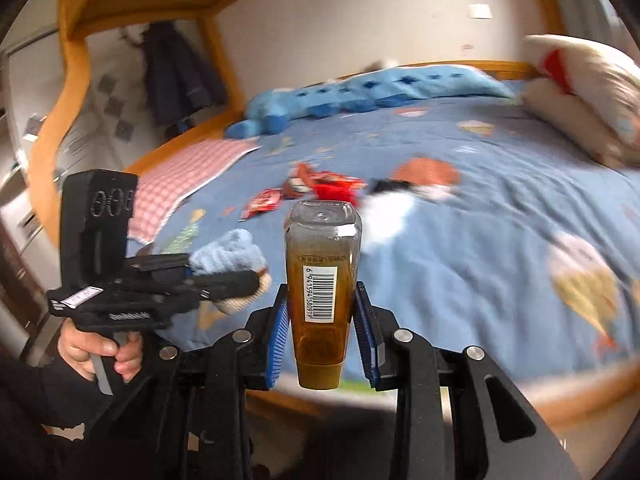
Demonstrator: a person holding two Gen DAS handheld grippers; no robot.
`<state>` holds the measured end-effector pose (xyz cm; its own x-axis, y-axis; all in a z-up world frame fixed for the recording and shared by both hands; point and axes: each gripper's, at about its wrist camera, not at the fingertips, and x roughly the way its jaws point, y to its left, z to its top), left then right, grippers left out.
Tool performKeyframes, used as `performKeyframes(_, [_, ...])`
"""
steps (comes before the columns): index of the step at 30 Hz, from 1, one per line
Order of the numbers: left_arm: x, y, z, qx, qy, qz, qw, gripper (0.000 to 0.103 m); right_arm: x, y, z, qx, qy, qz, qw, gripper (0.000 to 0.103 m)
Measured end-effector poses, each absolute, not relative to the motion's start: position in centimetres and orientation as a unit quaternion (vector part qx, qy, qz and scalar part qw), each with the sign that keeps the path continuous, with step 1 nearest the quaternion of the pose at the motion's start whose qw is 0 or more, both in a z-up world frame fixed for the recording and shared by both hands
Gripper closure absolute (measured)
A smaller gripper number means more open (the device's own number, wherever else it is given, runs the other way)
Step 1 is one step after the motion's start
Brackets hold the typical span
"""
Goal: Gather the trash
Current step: 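Carry the sock and bottle to the yellow bin and release both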
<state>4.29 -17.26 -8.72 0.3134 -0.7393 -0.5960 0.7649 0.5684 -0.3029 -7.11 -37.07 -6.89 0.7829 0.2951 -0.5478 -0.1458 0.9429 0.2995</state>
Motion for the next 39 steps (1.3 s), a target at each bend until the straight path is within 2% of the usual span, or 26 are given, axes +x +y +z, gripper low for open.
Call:
performKeyframes(10, [-4.3, -28.8, -8.8, 0.083, 0.356, -0.581, 0.727, 0.071, -22.0, -45.3, -9.2, 0.194, 0.3, -0.05, 0.933, 0.072])
performKeyframes(21, [-13.1, -38.1, -13.7, 0.152, 0.409, -0.643, 0.63, 0.069, -32.3, -49.4, -14.4, 0.254, 0.318, -0.149, 0.901, 0.072])
performKeyframes(23, [-13.9, -39.0, -14.2, 0.164, 0.414, -0.647, 0.62, 0.062, -33.0, -49.8, -15.2, 0.259, 0.325, -0.161, 0.895, 0.071])
performKeyframes(24, [-14.3, -39.5, -14.6, 0.174, 0.416, -0.649, 0.613, 0.041, -33.3, -50.0, -15.4, 0.265, 0.327, -0.162, 0.892, 0.069])
performKeyframes(25, [-14.5, -39.8, -14.8, 0.179, 0.417, -0.651, 0.609, 0.026, -33.6, -50.1, -15.5, 0.267, 0.326, -0.164, 0.892, 0.062])
performKeyframes(26, [-14.7, -40.0, -14.8, 0.183, 0.414, -0.648, 0.612, 0.007, -34.0, -50.2, -15.4, 0.265, 0.322, -0.177, 0.891, 0.049])
performKeyframes(27, [-14.8, -40.2, -14.8, 0.184, 0.404, -0.643, 0.624, 0.006, -34.3, -50.4, -15.3, 0.264, 0.317, -0.185, 0.892, 0.045])
performKeyframes(33, [-14.6, -40.1, -14.3, 0.195, 0.384, -0.635, 0.641, 0.006, -36.0, -51.4, -14.4, 0.291, 0.279, -0.182, 0.897, 0.045])
performKeyframes(39, [-13.5, -39.3, -13.9, 0.185, 0.385, -0.627, 0.652, 0.006, -34.9, -51.0, -13.8, 0.287, 0.28, -0.171, 0.9, 0.045])
